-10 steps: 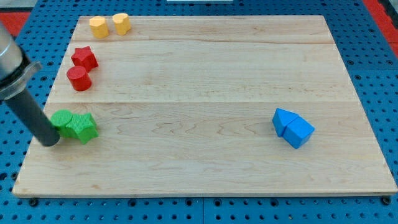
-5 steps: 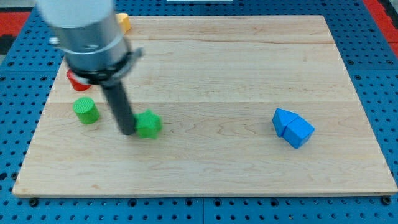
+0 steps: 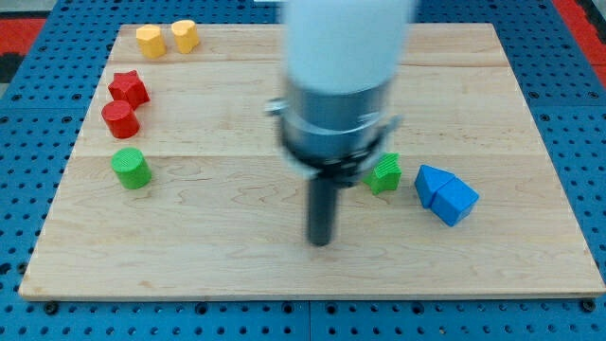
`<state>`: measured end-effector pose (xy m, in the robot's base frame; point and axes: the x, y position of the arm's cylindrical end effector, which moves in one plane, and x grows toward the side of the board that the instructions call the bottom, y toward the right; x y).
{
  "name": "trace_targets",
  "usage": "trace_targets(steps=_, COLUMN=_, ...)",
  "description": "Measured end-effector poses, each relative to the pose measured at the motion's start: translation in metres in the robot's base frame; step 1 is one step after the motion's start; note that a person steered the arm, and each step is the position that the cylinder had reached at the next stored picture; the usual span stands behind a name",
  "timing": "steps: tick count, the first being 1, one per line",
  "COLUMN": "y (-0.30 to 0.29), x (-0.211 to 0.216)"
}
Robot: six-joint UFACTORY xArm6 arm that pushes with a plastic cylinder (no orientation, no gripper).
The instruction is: Place the green blocks to the top left of blue blocks
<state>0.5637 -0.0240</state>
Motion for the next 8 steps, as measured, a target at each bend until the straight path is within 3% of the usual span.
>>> trace_targets(steps=2, y=-0.174, x=-0.014)
trace_targets(steps=4, y=-0.222, x=-0.072)
trace_targets(steps=6, y=-0.215, x=-0.102)
trace_targets(steps=8, y=-0.094, x=-0.076)
